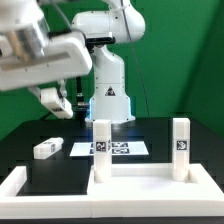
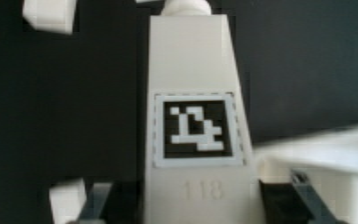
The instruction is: Assemble desk
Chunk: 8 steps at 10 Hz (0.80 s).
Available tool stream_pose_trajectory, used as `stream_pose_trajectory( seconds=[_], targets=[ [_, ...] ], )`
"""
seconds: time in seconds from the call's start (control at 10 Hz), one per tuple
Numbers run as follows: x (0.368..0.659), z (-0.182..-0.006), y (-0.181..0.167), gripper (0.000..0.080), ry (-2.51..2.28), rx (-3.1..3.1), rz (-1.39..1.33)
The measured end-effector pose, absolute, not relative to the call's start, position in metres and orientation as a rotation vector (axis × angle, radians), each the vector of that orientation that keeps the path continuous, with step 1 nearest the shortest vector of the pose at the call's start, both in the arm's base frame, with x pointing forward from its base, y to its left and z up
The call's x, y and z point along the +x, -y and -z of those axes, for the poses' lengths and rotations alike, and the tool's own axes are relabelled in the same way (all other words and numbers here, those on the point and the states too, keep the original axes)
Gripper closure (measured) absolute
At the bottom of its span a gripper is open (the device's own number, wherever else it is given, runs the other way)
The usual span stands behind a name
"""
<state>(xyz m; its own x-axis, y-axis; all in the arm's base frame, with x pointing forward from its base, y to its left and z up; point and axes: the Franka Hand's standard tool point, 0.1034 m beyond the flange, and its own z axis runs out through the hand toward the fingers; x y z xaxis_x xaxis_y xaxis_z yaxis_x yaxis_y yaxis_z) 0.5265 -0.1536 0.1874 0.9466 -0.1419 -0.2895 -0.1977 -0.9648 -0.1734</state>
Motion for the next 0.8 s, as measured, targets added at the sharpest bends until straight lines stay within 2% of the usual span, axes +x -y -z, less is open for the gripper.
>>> stream_pose_trajectory(
  seconds=[0.1,0.4,0.6,0.8],
  targets=[
    [0.536,-0.190,0.152,0.0509,-0.246,-2.938,-0.302],
    [0.540,-0.189,0.156,0.0509,-0.270,-2.998,-0.059],
    [0.587,-0.222,0.130,0.0509,-0.248,-3.054,0.234],
    [0.620,-0.239,0.103,0.0509,-0.311,-3.047,0.468]
  ],
)
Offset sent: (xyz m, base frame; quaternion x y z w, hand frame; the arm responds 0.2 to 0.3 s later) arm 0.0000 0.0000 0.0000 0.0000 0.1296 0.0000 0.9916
